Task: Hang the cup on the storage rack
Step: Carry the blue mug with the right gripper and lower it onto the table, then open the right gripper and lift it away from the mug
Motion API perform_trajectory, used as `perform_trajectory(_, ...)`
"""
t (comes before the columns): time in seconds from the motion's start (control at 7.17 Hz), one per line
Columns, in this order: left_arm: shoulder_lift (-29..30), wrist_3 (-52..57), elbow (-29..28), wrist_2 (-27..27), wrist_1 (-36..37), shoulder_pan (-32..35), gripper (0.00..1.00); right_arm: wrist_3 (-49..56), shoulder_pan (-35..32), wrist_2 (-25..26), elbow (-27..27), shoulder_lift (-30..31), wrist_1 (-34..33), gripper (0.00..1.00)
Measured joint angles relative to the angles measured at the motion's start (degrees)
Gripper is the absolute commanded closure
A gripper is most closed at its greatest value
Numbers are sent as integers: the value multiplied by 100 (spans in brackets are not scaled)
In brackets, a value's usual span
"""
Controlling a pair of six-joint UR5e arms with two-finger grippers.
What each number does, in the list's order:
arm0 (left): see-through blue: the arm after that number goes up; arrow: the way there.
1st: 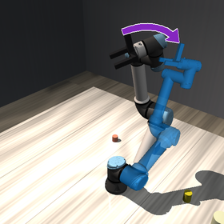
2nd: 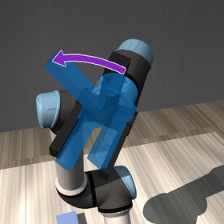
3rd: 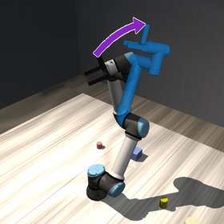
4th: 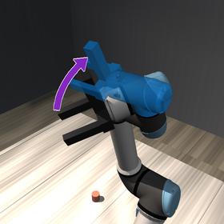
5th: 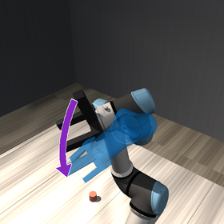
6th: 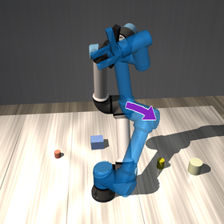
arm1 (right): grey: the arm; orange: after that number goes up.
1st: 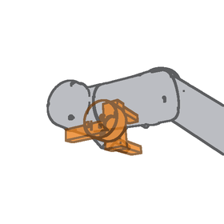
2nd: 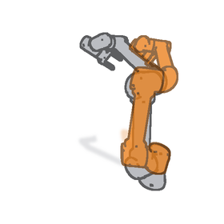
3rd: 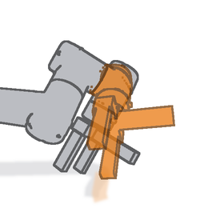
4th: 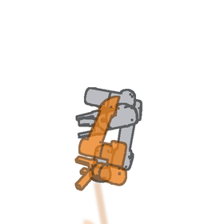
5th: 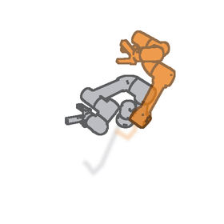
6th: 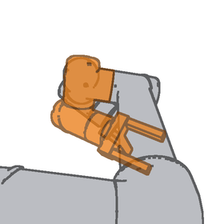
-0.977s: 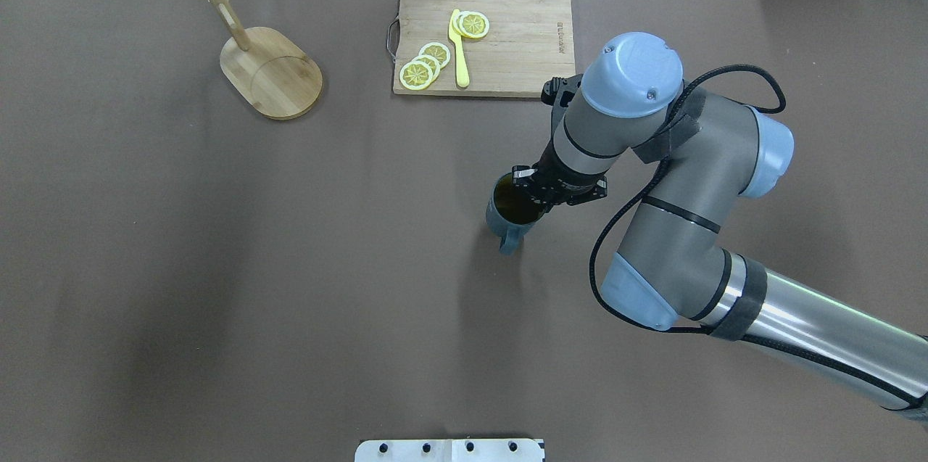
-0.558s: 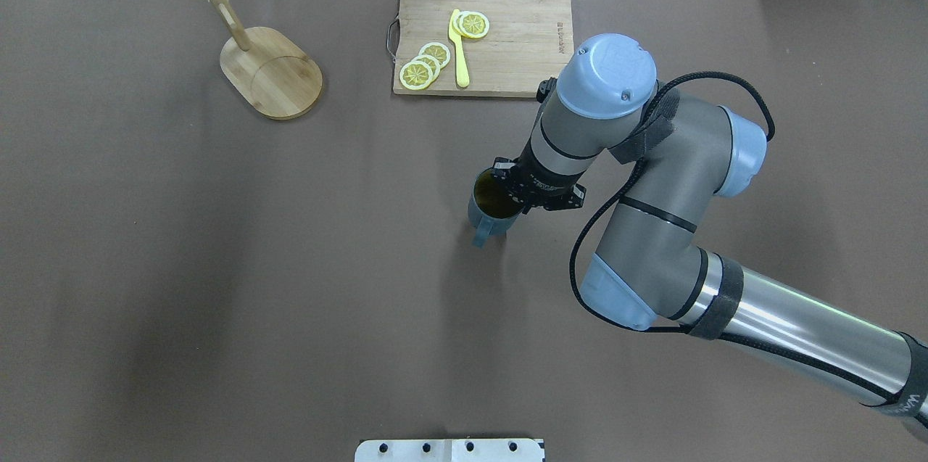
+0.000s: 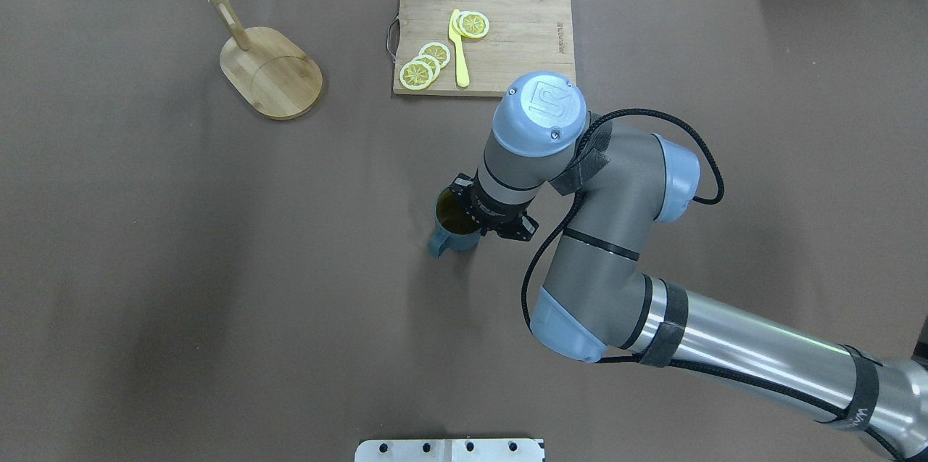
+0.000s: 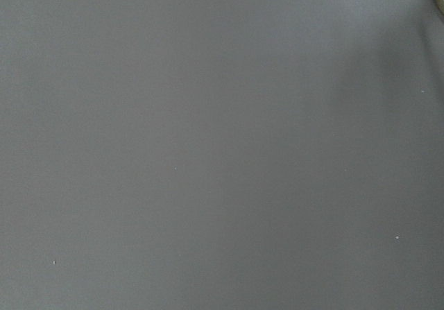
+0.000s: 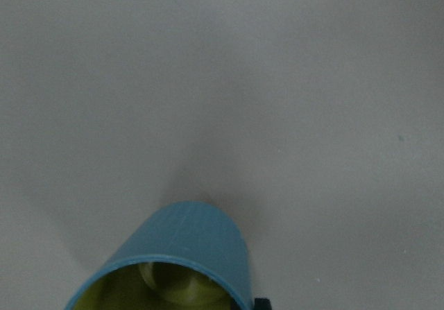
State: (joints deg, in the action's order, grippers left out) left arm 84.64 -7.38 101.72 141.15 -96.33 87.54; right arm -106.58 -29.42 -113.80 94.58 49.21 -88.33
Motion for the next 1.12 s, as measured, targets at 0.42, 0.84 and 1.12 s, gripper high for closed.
perform_trajectory(0.42,0,0,3,0,0,0,2,-1070,317,449,-57,-101,-1,87)
perform_trajectory(0.84,0,-2,3,0,6,0,2,-924,367,491,-71,-125,-1,0)
perform_trajectory(1.12,26,-88,16,14,7,-17,3,-750,92,307,21,-160,0,0)
